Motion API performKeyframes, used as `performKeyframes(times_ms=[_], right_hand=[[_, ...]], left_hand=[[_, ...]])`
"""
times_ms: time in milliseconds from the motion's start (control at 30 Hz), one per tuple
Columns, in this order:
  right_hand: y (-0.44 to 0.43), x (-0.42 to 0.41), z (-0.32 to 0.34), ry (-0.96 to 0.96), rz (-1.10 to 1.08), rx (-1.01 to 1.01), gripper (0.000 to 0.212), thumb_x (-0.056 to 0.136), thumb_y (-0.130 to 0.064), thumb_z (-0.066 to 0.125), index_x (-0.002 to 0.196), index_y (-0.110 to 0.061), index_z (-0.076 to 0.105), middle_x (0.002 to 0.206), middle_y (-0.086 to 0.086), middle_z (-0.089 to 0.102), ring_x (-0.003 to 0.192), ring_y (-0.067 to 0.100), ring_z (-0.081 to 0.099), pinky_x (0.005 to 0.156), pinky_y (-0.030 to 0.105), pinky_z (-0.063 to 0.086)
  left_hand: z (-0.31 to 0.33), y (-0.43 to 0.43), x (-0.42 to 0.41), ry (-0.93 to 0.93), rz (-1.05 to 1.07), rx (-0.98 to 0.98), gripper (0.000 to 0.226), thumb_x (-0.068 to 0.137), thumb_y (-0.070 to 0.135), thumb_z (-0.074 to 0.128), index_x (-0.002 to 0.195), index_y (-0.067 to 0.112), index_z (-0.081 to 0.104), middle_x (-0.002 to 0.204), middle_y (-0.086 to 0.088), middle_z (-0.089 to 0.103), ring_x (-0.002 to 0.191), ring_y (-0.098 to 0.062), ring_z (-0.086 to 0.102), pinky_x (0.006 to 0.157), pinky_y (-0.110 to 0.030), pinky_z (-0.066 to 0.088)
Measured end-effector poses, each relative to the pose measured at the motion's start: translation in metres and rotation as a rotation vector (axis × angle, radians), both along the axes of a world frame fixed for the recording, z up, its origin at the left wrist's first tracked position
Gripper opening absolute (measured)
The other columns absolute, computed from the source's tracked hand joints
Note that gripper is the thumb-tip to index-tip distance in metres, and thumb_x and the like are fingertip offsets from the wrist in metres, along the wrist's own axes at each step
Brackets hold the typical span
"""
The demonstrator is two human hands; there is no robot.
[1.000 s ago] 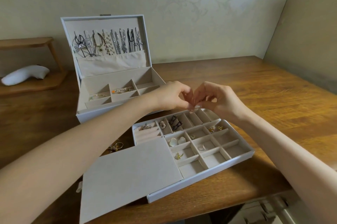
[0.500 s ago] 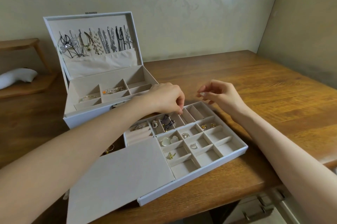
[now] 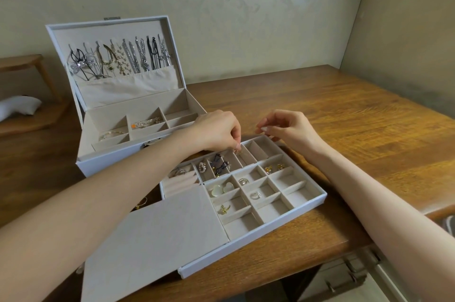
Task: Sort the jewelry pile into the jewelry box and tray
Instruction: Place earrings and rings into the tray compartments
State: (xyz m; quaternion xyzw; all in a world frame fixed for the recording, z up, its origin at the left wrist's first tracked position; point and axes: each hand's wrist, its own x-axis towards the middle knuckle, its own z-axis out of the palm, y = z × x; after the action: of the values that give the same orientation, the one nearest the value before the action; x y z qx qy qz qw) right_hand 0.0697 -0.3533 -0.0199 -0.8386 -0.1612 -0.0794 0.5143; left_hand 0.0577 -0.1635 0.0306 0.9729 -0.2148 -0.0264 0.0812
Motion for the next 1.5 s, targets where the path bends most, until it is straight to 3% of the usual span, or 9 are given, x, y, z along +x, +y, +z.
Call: performKeyframes(times_ms=[300,500,667,900,1233,1500], right_hand=[[0.0,0.0,0.0,-0.013,0.017,-0.02,0.01,0.087,-0.009,0.064,0.087,-0.018,0.069,0.087,-0.004,0.072,0.082,0.005,0.067,0.073,0.021,0.055],[-0.002,-0.005,0.004,-0.001,0.12,-0.133,0.008,0.083,-0.01,0.068,0.084,-0.018,0.071,0.087,-0.006,0.069,0.081,-0.002,0.063,0.071,0.008,0.047],[-0.003,-0.006,0.005,0.05,0.222,-0.243,0.012,0.082,-0.014,0.07,0.079,-0.024,0.073,0.105,0.0,0.065,0.095,0.012,0.061,0.082,0.027,0.051],[0.0,-0.011,0.005,0.039,0.282,-0.37,0.014,0.082,-0.018,0.07,0.084,-0.032,0.071,0.112,-0.01,0.06,0.102,-0.002,0.052,0.08,0.016,0.036],[0.003,-0.009,0.004,0.001,0.297,-0.423,0.023,0.083,-0.019,0.068,0.086,-0.042,0.069,0.109,-0.02,0.057,0.104,-0.004,0.047,0.086,0.02,0.038],[0.004,-0.01,0.004,-0.021,0.293,-0.451,0.019,0.083,-0.019,0.069,0.091,-0.036,0.071,0.112,-0.014,0.059,0.107,0.001,0.049,0.093,0.028,0.04]], left_hand=[[-0.001,0.002,0.001,0.041,-0.007,-0.05,0.007,0.083,0.031,0.069,0.079,0.026,0.068,0.079,0.014,0.061,0.085,-0.007,0.056,0.073,-0.03,0.047],[-0.003,0.006,-0.001,0.039,-0.022,-0.086,0.01,0.083,0.031,0.069,0.075,0.029,0.065,0.081,0.012,0.062,0.084,-0.008,0.056,0.073,-0.031,0.046],[-0.007,0.013,-0.004,0.07,-0.049,-0.182,0.009,0.083,0.027,0.07,0.075,0.027,0.065,0.081,0.01,0.063,0.072,-0.001,0.051,0.064,-0.024,0.039],[-0.012,0.016,-0.005,0.12,-0.068,-0.313,0.008,0.081,0.025,0.072,0.076,0.026,0.067,0.082,0.008,0.066,0.069,0.0,0.054,0.063,-0.02,0.04],[-0.013,0.017,0.001,0.09,-0.118,-0.259,0.008,0.081,0.027,0.072,0.074,0.026,0.068,0.081,0.009,0.065,0.073,-0.003,0.054,0.07,-0.026,0.045],[-0.014,0.016,0.005,0.095,-0.121,-0.276,0.009,0.08,0.025,0.072,0.073,0.025,0.068,0.08,0.008,0.065,0.07,-0.001,0.054,0.065,-0.02,0.042]])
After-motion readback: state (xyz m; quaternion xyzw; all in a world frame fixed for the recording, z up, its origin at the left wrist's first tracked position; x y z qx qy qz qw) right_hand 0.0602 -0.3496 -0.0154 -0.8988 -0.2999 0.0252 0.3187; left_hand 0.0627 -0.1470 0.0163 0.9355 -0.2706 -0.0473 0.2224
